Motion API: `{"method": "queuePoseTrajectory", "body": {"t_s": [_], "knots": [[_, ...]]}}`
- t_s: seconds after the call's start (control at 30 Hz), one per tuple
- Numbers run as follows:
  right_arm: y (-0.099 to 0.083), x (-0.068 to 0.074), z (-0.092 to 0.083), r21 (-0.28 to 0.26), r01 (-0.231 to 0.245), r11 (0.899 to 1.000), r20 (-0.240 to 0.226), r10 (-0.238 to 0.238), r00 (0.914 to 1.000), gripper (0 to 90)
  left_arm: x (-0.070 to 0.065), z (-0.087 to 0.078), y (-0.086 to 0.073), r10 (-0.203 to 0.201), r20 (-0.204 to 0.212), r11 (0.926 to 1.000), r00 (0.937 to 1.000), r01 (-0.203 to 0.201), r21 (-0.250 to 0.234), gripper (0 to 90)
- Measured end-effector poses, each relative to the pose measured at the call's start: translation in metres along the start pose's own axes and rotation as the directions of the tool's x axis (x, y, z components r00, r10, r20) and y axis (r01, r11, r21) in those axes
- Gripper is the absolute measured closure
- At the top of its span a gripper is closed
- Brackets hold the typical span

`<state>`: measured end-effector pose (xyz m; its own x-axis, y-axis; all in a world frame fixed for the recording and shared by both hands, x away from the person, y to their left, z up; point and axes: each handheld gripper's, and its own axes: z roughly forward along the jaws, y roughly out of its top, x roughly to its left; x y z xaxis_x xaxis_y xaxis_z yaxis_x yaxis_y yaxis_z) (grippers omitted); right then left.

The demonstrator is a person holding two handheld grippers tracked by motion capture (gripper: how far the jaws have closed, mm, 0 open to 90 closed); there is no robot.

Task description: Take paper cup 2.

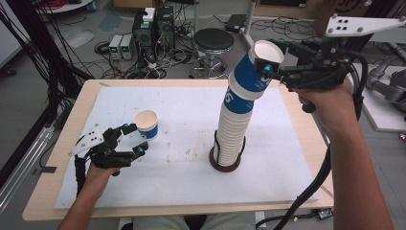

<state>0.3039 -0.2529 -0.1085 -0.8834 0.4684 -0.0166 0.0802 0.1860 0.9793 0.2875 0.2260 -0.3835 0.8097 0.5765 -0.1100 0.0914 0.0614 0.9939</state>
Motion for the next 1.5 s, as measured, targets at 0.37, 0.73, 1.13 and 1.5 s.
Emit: {"method": "queuePoseTrajectory", "body": {"t_s": [0.37,0.73,1.13,1.5], "knots": [[-0.006,0.02,-0.021,-0.028,0.039,0.999,-0.017,-0.04,0.9991,31.5,-0.001,-0.001,0.002,0.003,0.005,1.0,1.0,-0.003,-0.006,18.0],[-0.039,0.038,-0.032,-0.011,0.028,1.0,-0.058,-0.029,0.9979,31.5,-0.002,0.0,0.003,0.008,0.009,0.9999,0.9999,-0.008,-0.007,18.0],[-0.085,0.04,-0.041,0.032,-0.014,0.999,-0.074,0.017,0.9971,31.5,-0.002,0.001,0.001,0.004,0.009,1.0,1.0,-0.004,0.001,18.0],[-0.127,0.035,-0.034,0.095,-0.026,0.995,-0.047,0.03,0.9984,31.5,-0.001,0.001,-0.002,-0.001,0.005,1.0,1.0,0.001,0.004,18.0]]}}
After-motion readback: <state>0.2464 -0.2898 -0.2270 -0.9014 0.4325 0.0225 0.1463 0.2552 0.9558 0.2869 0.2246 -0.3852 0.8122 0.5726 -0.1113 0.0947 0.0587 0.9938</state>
